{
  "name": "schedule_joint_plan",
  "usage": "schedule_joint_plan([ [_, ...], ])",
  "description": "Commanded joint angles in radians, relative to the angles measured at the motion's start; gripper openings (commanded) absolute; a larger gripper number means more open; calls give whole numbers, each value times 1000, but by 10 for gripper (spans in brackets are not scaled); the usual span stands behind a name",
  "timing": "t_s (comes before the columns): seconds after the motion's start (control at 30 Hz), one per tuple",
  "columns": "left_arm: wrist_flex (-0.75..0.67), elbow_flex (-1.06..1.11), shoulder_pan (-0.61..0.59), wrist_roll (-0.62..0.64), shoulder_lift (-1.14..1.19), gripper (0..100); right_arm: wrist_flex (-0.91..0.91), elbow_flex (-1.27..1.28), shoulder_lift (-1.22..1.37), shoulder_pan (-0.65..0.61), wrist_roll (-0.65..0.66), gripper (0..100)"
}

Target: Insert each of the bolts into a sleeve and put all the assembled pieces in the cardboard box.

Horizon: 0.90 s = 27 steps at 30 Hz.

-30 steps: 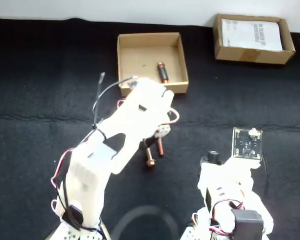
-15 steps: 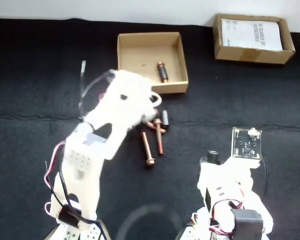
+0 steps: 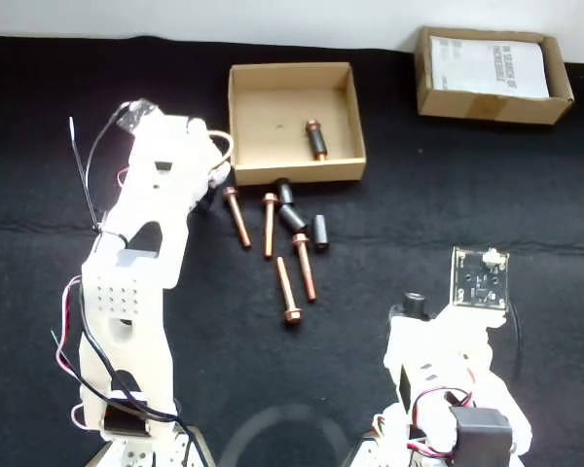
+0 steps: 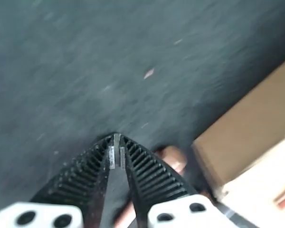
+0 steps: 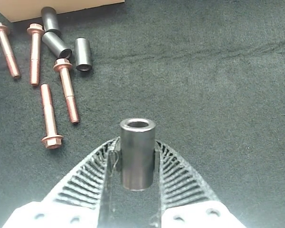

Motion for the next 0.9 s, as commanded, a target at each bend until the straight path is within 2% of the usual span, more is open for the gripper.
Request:
schedule_joint_plan([
  [0.0, 183, -76, 56, -40, -88, 13, -24, -4, -8, 5, 0, 6],
  [0.17, 413, -139, 113, -52, -165, 13, -31, -4, -8, 5, 0, 6],
  [0.4, 420, -124, 96, -58, -325, 16, -31, -4, -10, 8, 0, 6],
  [0.47, 420, -122, 97, -72, -360, 50, -31, -4, -10, 8, 0, 6],
  [0.57, 422, -91, 102, -195, -417, 146, -31, -4, -10, 8, 0, 6],
  [0.7, 420, 50, 97, -270, -544, 221, -31, -5, -10, 8, 0, 6],
  [0.87, 420, 252, 99, -292, -674, 197, -31, -5, -10, 8, 0, 6],
])
